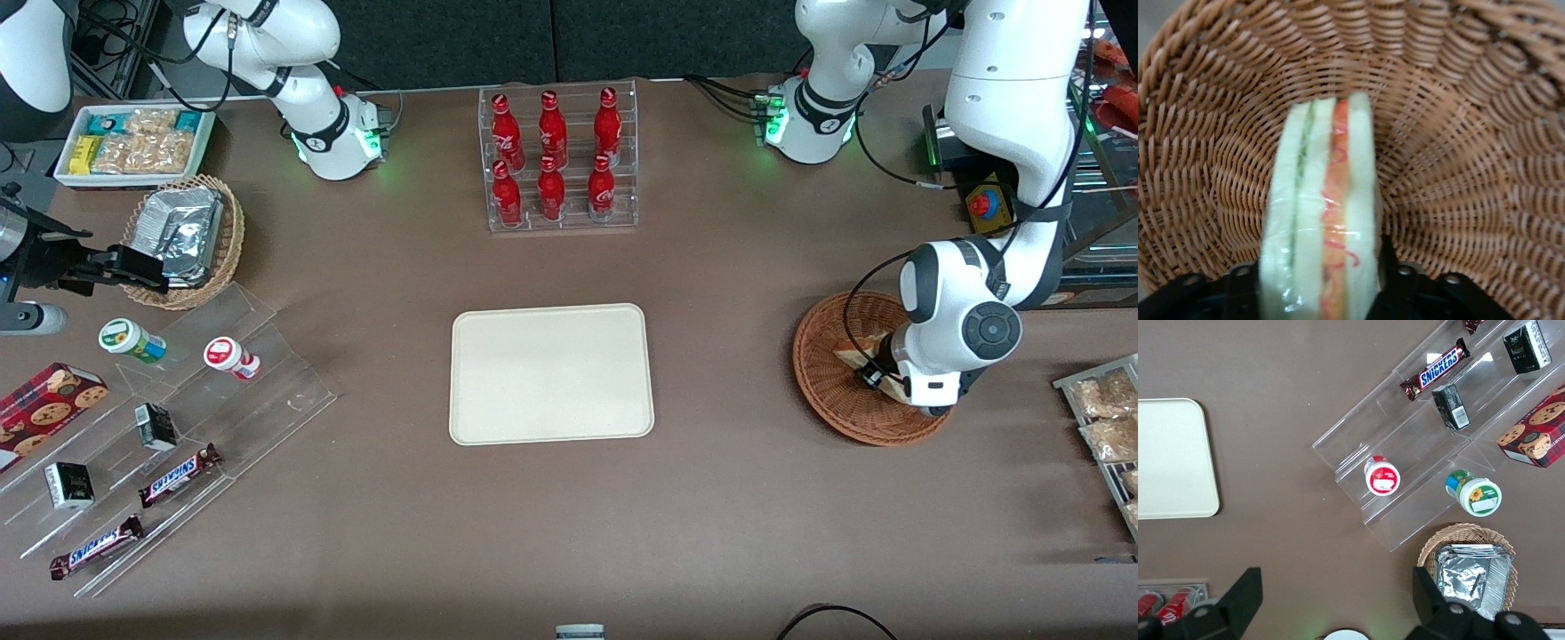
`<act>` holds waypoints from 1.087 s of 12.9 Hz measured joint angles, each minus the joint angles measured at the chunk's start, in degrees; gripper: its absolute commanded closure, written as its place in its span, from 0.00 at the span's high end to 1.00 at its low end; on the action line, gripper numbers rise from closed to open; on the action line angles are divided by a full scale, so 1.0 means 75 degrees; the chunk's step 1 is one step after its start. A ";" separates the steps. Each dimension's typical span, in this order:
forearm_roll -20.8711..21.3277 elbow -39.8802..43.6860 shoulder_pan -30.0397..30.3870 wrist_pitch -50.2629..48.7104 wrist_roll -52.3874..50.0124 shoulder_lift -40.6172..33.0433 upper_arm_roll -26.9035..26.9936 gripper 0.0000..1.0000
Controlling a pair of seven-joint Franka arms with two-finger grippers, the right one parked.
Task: Place sandwich from basket to tray
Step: 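Close the left gripper on the wrapped sandwich wedge, then lift the sandwich and carry it with the left gripper over the cream tray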
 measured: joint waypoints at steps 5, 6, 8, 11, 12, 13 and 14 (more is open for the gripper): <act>-0.0013 0.2260 -0.0073 -0.2738 -0.0015 -0.0227 -0.0674 0.00; -0.0030 0.2892 -0.0091 -0.3356 -0.0036 -0.0261 -0.1003 0.00; -0.0180 0.3619 -0.0136 -0.3845 -0.0142 -0.0289 -0.1764 0.00; -0.0303 0.3806 -0.0267 -0.3864 -0.0373 -0.0243 -0.2821 0.00; -0.0317 0.3823 -0.0449 -0.3841 -0.0410 -0.0183 -0.3028 0.00; -0.0326 0.3882 -0.0739 -0.3744 -0.0411 -0.0061 -0.3120 0.00; -0.0328 0.3979 -0.1095 -0.3560 -0.0412 0.0135 -0.3148 0.00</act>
